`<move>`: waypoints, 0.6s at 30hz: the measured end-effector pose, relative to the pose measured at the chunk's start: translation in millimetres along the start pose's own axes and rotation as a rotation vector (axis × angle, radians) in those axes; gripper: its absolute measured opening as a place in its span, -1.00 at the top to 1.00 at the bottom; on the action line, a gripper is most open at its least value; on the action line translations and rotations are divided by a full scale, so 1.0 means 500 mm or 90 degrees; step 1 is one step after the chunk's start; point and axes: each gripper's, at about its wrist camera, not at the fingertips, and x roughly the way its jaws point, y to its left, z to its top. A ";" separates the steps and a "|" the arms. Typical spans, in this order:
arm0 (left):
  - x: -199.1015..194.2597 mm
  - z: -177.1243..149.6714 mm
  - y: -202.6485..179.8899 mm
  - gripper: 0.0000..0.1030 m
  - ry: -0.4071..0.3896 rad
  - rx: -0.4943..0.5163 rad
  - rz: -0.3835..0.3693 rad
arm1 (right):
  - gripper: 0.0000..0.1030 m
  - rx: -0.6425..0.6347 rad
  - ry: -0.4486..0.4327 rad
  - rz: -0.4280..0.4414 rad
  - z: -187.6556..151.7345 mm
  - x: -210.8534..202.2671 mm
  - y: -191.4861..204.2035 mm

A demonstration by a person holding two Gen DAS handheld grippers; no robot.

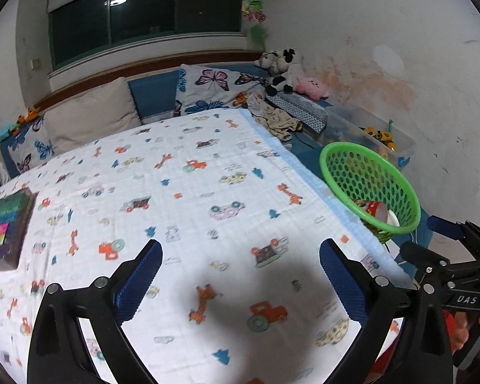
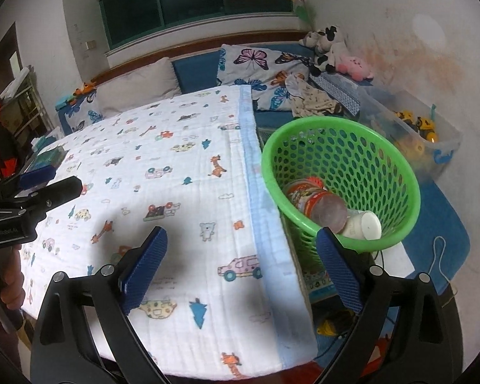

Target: Collect trash

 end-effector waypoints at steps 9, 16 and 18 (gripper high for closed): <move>-0.028 -0.041 0.048 -0.86 -0.006 -0.024 0.025 | -0.84 -0.011 -0.004 0.009 -0.005 -0.006 0.033; -0.056 -0.063 0.071 -0.86 -0.018 -0.044 0.044 | -0.87 -0.024 -0.014 0.013 -0.008 -0.016 0.058; -0.060 -0.067 0.075 -0.86 -0.022 -0.047 0.049 | -0.88 -0.024 -0.017 0.017 -0.008 -0.018 0.062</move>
